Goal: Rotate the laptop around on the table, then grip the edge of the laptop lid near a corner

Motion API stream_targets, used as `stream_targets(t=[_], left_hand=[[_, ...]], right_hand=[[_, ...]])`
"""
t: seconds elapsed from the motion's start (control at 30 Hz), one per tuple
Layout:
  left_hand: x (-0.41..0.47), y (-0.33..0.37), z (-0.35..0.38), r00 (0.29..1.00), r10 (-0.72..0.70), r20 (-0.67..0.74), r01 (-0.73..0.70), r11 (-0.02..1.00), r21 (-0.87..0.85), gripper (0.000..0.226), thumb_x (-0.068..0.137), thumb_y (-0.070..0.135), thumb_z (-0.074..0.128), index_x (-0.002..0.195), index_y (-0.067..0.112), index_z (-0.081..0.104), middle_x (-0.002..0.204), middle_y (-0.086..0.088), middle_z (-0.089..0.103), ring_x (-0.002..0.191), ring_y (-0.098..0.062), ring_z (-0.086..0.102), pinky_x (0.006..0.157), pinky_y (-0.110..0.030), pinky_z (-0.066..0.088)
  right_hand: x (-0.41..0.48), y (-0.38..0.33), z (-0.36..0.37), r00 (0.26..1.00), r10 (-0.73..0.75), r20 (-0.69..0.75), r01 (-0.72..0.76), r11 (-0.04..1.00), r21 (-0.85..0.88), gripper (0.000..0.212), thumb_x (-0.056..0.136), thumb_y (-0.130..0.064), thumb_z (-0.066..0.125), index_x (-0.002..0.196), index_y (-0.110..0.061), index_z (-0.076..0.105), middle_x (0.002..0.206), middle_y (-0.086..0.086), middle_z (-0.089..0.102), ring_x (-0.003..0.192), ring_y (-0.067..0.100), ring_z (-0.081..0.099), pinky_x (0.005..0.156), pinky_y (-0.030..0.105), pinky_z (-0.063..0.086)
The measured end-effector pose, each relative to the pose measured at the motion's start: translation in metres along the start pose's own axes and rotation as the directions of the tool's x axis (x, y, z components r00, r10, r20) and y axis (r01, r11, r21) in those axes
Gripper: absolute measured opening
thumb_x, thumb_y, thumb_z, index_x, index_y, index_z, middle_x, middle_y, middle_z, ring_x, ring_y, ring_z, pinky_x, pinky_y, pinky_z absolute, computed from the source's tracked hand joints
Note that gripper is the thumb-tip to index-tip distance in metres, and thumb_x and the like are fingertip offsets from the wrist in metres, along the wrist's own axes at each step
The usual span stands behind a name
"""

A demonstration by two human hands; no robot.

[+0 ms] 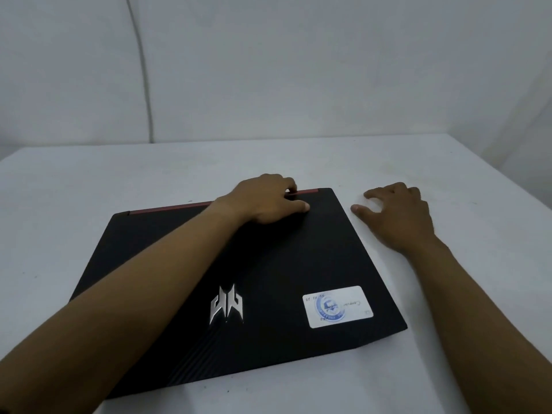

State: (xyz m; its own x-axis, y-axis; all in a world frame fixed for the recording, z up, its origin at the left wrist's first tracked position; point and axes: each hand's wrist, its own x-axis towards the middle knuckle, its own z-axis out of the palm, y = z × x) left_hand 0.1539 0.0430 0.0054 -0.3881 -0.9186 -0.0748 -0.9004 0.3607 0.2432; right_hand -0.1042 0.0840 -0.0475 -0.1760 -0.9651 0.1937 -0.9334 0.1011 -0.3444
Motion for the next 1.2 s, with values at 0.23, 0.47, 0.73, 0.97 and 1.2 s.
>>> stream_targets(t=[0.23,0.47,0.73,0.97,1.2], left_hand=[[0.002,0.021,0.029,0.99,-0.006,-0.14,0.016,0.997,0.074,0.078,0.082,0.08,0.031,0.13,0.023,0.054,0.125,-0.002,0.054,0.118,-0.025,0.049,0.099,-0.047,0.036],[-0.002,0.022,0.029,0.992,0.028,-0.126,-0.022,0.999,0.05,0.079,0.081,0.08,0.033,0.129,0.021,0.054,0.124,0.0,0.054,0.116,-0.023,0.048,0.1,-0.046,0.034],[-0.035,0.03,0.034,0.984,0.144,-0.106,-0.14,0.989,0.052,0.073,0.078,0.083,0.04,0.119,0.024,0.054,0.108,0.011,0.049,0.101,-0.015,0.046,0.09,-0.036,0.033],[-0.044,0.033,0.036,0.978,0.18,-0.102,-0.174,0.983,0.064,0.071,0.078,0.082,0.04,0.115,0.024,0.055,0.112,0.009,0.055,0.098,-0.014,0.046,0.086,-0.034,0.031],[-0.048,0.034,0.035,0.98,0.163,-0.112,-0.159,0.986,0.045,0.076,0.078,0.083,0.04,0.126,0.027,0.055,0.11,0.013,0.049,0.102,-0.012,0.045,0.089,-0.033,0.031]], right_hand=[[0.0,0.003,0.004,0.997,0.016,0.073,-0.009,0.995,-0.097,0.07,0.094,-0.068,0.039,0.15,-0.026,0.046,0.158,0.012,0.039,0.146,0.035,0.029,0.119,0.05,0.021],[0.001,0.002,0.008,0.995,0.011,0.102,0.006,0.986,-0.168,0.072,0.096,-0.067,0.029,0.153,-0.025,0.039,0.16,0.013,0.034,0.148,0.036,0.025,0.119,0.055,0.018],[0.0,0.001,0.008,0.995,0.014,0.101,0.003,0.985,-0.174,0.072,0.097,-0.066,0.03,0.152,-0.023,0.041,0.158,0.014,0.037,0.146,0.036,0.028,0.118,0.055,0.018],[-0.003,0.0,0.007,0.995,0.004,0.101,0.015,0.984,-0.179,0.07,0.097,-0.065,0.029,0.149,-0.021,0.044,0.152,0.014,0.044,0.141,0.037,0.034,0.115,0.056,0.024],[-0.006,-0.003,0.004,0.995,0.011,0.101,0.005,0.987,-0.158,0.07,0.096,-0.064,0.031,0.148,-0.02,0.047,0.15,0.014,0.047,0.14,0.037,0.037,0.115,0.055,0.025]])
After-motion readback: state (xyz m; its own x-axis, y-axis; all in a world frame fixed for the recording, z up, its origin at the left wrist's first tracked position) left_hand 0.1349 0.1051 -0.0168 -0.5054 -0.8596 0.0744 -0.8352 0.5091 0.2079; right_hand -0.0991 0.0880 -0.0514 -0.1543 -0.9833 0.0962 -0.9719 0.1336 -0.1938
